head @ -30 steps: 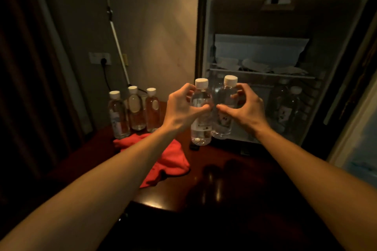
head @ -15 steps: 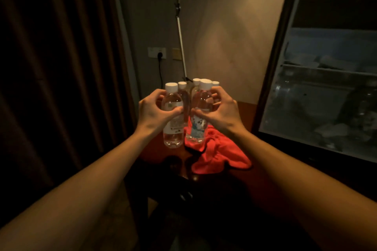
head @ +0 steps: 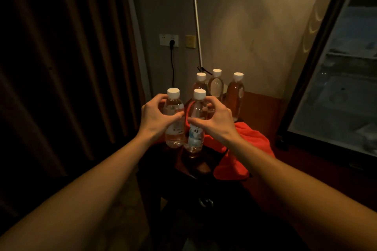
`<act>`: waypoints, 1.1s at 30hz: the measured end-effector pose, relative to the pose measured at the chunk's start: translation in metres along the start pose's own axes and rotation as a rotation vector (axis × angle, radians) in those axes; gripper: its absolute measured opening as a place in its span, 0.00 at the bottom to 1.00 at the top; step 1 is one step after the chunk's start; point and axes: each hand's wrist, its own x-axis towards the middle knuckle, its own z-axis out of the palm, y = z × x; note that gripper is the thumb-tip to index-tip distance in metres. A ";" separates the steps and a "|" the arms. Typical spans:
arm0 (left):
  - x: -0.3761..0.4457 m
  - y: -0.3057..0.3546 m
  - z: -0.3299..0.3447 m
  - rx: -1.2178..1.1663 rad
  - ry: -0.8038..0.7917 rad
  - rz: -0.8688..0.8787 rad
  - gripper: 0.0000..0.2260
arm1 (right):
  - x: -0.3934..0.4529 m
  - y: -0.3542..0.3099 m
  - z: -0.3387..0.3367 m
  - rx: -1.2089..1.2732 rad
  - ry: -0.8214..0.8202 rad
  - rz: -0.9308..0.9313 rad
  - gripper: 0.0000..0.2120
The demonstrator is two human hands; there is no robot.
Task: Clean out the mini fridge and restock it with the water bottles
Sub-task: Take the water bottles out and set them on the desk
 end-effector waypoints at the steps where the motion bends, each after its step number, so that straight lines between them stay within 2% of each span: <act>1: 0.000 0.000 0.003 -0.003 -0.011 0.007 0.24 | 0.001 0.002 0.000 0.002 0.003 -0.001 0.29; 7: -0.002 -0.004 0.008 -0.024 -0.016 0.005 0.29 | -0.001 0.006 0.002 0.033 -0.025 0.011 0.32; 12: -0.005 0.009 -0.001 -0.023 0.041 0.082 0.35 | -0.008 0.004 -0.006 0.047 -0.064 0.032 0.40; 16: -0.007 0.034 -0.005 0.014 0.090 0.201 0.35 | -0.014 0.000 -0.037 0.000 0.011 0.032 0.38; 20: -0.011 0.065 0.000 0.022 0.135 0.300 0.30 | -0.024 0.000 -0.075 -0.039 0.115 0.037 0.35; 23: -0.017 0.092 0.016 0.023 0.074 0.361 0.25 | -0.036 0.005 -0.102 -0.092 0.150 0.049 0.32; 28: -0.033 0.138 0.074 -0.005 -0.151 0.426 0.19 | -0.057 0.036 -0.165 -0.240 0.197 0.143 0.28; 33: -0.043 0.170 0.150 -0.077 -0.321 0.407 0.24 | -0.076 0.070 -0.246 -0.369 0.297 0.248 0.27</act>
